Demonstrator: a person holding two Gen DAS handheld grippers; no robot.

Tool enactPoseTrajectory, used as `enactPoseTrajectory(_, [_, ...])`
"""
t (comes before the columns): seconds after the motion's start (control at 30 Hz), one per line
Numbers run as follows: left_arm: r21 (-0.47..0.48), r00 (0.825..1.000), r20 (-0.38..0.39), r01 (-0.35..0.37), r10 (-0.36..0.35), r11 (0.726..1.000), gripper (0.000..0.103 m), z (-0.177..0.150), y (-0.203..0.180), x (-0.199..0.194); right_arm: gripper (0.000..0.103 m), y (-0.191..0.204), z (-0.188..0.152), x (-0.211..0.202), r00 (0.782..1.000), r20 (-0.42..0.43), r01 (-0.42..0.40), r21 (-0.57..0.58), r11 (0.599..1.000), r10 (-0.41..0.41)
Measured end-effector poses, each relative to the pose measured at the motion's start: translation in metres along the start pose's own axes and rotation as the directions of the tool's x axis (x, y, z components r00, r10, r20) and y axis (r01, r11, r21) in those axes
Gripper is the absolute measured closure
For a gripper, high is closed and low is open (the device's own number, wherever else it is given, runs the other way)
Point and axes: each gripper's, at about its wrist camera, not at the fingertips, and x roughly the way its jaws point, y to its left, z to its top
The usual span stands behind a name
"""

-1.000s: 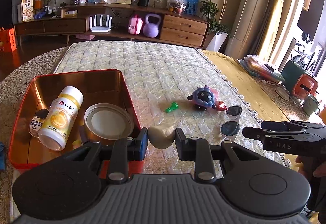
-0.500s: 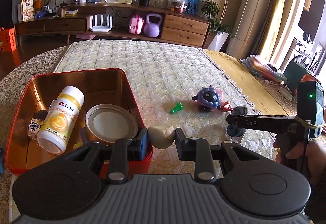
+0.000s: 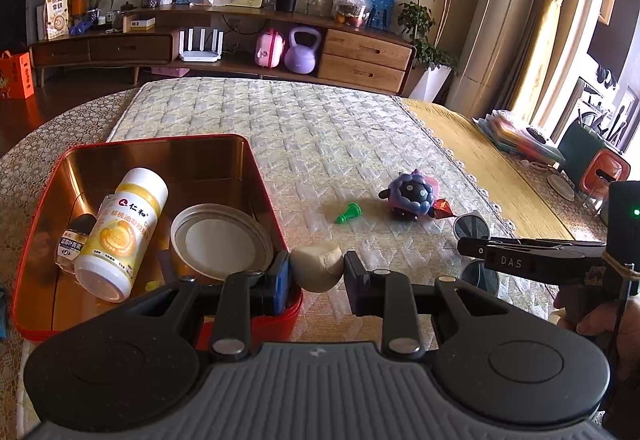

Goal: Organize rigid objects
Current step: 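Carry the egg-shaped toy and sunglasses over the red tin with both tools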

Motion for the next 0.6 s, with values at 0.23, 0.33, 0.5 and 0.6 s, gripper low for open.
enactPoseTrajectory(0.23, [-0.01, 1.0, 0.006, -0.013, 0.013, 1.0, 0.075, -0.003, 0.002, -0.007, 0.097, 0.009, -0.005, -0.034, 0.998, 0.032, -0.05, -0.036, 0.998, 0.051])
enactPoseTrajectory(0.33, [-0.019, 1.0, 0.011, -0.015, 0.015, 1.0, 0.075, -0.002, 0.003, -0.013, 0.097, 0.011, -0.006, -0.046, 0.997, 0.042, -0.062, -0.037, 0.997, 0.064])
enactPoseTrajectory(0.5, [-0.022, 0.999, 0.034, -0.014, 0.014, 1.0, 0.075, 0.0, 0.006, -0.028, 0.097, 0.014, -0.003, -0.066, 0.994, 0.062, -0.086, -0.034, 0.996, 0.088])
enactPoseTrajectory(0.6, [-0.025, 0.999, 0.041, -0.011, 0.012, 1.0, 0.075, 0.002, 0.008, -0.036, 0.097, 0.02, 0.001, -0.079, 0.991, 0.071, -0.113, -0.037, 0.993, 0.115])
